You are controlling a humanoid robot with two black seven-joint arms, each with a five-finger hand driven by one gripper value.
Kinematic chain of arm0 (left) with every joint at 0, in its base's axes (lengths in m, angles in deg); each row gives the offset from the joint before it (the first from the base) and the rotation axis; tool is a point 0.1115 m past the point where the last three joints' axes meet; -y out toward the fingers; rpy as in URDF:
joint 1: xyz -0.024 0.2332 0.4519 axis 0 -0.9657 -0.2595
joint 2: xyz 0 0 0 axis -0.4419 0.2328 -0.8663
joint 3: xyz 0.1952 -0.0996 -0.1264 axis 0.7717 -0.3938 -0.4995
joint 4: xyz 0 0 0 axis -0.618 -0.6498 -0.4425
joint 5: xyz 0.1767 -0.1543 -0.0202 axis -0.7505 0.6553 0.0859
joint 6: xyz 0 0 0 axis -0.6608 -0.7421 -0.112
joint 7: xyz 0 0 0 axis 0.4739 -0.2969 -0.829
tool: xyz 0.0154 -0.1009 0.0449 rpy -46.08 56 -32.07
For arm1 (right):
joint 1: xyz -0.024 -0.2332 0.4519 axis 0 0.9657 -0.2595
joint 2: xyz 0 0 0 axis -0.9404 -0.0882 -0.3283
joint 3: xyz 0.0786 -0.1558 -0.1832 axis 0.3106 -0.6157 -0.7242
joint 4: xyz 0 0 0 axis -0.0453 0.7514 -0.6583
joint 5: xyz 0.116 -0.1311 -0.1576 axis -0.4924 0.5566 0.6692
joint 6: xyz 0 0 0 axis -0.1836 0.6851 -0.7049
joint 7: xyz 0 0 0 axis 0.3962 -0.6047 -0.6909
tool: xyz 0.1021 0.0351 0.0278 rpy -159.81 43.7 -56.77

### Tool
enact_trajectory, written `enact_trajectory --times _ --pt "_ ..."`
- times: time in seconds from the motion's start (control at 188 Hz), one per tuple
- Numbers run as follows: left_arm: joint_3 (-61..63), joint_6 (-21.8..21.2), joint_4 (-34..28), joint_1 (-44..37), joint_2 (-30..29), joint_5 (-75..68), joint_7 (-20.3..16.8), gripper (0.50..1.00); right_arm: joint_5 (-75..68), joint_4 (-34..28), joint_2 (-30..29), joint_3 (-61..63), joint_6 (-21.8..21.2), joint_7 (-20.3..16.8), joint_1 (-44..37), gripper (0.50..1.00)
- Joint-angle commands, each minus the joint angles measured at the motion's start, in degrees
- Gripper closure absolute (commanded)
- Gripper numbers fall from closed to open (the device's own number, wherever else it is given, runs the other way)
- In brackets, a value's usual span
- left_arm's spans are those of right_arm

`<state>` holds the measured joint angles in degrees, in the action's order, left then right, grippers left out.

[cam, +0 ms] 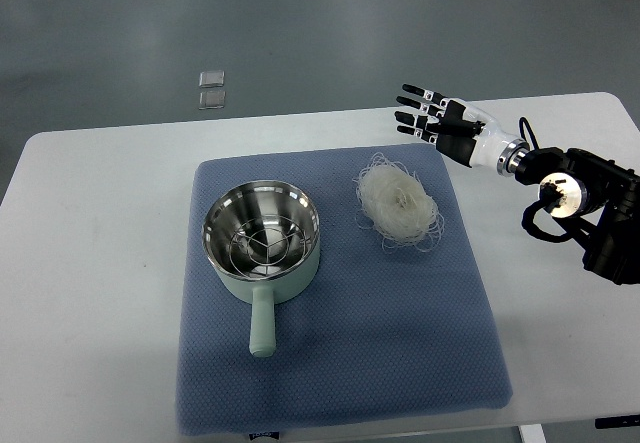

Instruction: Put vermicelli into pot with right hand

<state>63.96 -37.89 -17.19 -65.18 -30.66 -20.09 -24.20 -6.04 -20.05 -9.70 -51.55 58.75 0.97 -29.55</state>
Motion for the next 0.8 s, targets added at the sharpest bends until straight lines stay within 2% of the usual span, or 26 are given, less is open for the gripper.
enact_trajectory --times 0.0,0.42,0.632,0.797 --pt "0.0 0.0 0.1 0.0 0.0 -0.1 0.0 0.500 0.0 0.0 0.1 0.2 -0.1 0.0 -0.1 0.572" --pt "-0.1 0.0 0.2 0.0 0.0 0.0 0.0 0.500 -0.2 0.0 0.1 0.9 0.0 0.2 0.2 0.572" --pt "0.3 -0.5 -0.3 0.0 0.0 0.0 0.0 0.500 0.4 0.0 0.7 0.2 -1.4 0.4 -0.2 0.572" --pt "0.2 -0.5 -0.2 0.0 0.0 0.0 0.0 0.500 8.1 -0.1 1.3 0.3 -3.3 0.9 -2.5 0.572"
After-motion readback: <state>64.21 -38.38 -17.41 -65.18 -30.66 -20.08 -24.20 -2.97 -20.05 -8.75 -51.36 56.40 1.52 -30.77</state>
